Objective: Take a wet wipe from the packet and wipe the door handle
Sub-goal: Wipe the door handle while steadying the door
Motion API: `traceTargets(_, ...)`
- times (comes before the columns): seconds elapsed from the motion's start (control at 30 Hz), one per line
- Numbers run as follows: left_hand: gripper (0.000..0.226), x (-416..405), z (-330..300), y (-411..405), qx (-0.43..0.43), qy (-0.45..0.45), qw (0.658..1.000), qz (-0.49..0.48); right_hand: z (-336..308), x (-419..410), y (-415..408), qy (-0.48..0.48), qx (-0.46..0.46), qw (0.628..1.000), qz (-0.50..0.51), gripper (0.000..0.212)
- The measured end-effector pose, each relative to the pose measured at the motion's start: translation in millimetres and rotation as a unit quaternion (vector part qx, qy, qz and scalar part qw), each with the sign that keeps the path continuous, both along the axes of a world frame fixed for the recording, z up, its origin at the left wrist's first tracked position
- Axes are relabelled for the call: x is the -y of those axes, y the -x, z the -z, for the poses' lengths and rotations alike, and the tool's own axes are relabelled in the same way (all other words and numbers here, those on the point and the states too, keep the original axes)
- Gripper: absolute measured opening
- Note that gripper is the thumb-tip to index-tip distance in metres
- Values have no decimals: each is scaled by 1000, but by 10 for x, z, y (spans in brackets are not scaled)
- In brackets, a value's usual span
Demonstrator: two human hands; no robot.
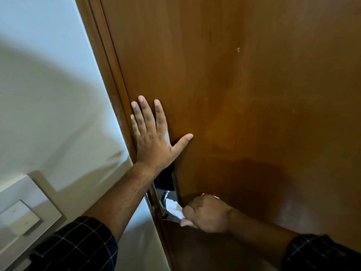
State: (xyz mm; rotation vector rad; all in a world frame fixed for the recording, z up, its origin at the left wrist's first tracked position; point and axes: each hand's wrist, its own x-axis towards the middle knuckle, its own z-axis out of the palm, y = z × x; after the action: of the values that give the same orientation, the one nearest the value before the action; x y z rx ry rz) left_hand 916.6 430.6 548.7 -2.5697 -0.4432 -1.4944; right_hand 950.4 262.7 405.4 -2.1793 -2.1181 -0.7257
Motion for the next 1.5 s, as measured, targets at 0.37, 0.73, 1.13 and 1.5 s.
traceTargets(0.37,113,-29,20,-48,29,-9,1000,5,-173,492,154,-80,-42,994,63,53)
traceTargets(0.73,112,-4,15,-22,26,0,1000,13,175,-221,374,-29,33,998,43,45)
traceTargets(1.13,111,6,7,10,13,9,1000,21,26,-861,597,114,50,984,127,52)
traceTargets(1.5,110,10,9,5,-1,6,1000,12,313,448,-36,-47,100,994,-7,41)
